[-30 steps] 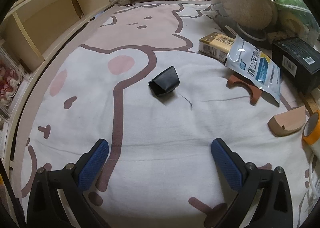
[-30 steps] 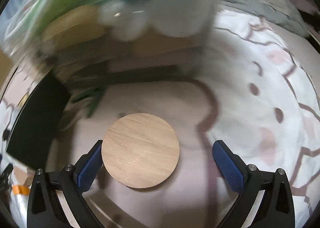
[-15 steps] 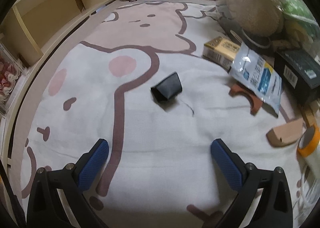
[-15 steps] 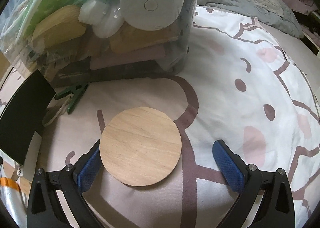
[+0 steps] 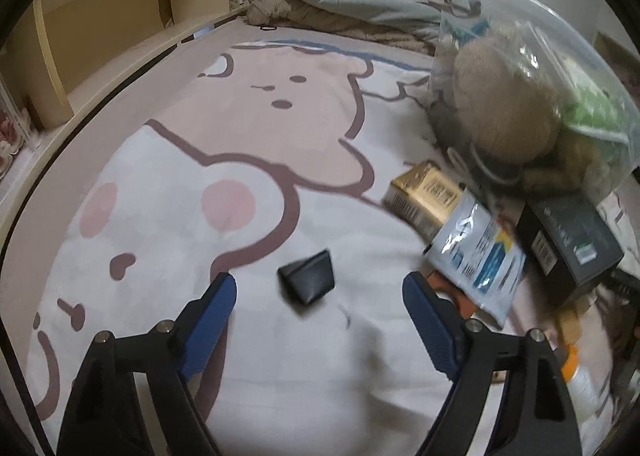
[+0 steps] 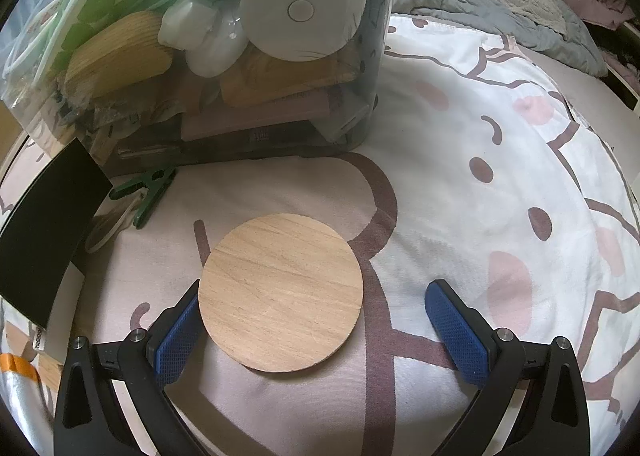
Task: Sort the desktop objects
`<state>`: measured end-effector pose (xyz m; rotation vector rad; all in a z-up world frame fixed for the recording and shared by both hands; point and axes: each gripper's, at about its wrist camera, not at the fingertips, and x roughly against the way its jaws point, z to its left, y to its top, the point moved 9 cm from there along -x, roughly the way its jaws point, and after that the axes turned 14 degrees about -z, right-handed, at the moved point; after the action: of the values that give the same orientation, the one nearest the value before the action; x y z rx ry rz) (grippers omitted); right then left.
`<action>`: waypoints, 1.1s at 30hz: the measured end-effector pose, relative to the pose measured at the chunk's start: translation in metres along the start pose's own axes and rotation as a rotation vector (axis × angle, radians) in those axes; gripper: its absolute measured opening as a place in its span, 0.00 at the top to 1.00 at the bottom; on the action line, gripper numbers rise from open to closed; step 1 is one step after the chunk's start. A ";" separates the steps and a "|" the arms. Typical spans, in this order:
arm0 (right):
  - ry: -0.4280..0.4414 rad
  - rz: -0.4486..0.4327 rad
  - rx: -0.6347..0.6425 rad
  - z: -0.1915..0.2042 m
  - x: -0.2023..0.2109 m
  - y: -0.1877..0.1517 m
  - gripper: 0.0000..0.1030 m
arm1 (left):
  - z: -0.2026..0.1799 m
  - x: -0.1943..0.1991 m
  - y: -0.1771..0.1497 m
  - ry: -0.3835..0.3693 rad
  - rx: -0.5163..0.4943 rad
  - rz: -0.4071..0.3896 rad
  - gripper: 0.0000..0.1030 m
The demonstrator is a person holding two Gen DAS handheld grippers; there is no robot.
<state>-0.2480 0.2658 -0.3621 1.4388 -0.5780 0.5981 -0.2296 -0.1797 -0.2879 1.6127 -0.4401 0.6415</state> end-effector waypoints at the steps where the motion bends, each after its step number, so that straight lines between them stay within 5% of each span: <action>1: 0.000 -0.001 0.000 0.000 0.000 0.000 0.00 | -0.001 -0.001 0.002 0.001 0.001 0.002 0.27; 5: 0.002 0.000 -0.001 0.003 -0.002 0.000 0.00 | -0.002 -0.012 -0.002 0.023 0.001 0.045 0.50; 13: 0.006 0.001 -0.005 0.010 -0.008 0.013 0.00 | -0.002 -0.017 -0.016 0.035 -0.024 0.084 0.71; 20: 0.009 0.002 -0.007 0.011 -0.009 0.014 0.00 | -0.005 -0.010 -0.020 0.002 -0.035 0.082 0.72; 33: 0.001 0.003 0.003 0.011 -0.015 0.015 0.00 | -0.065 0.025 -0.058 -0.246 -0.244 0.151 0.72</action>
<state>-0.2689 0.2547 -0.3608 1.4401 -0.5787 0.6027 -0.1845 -0.1054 -0.3125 1.4383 -0.7964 0.4815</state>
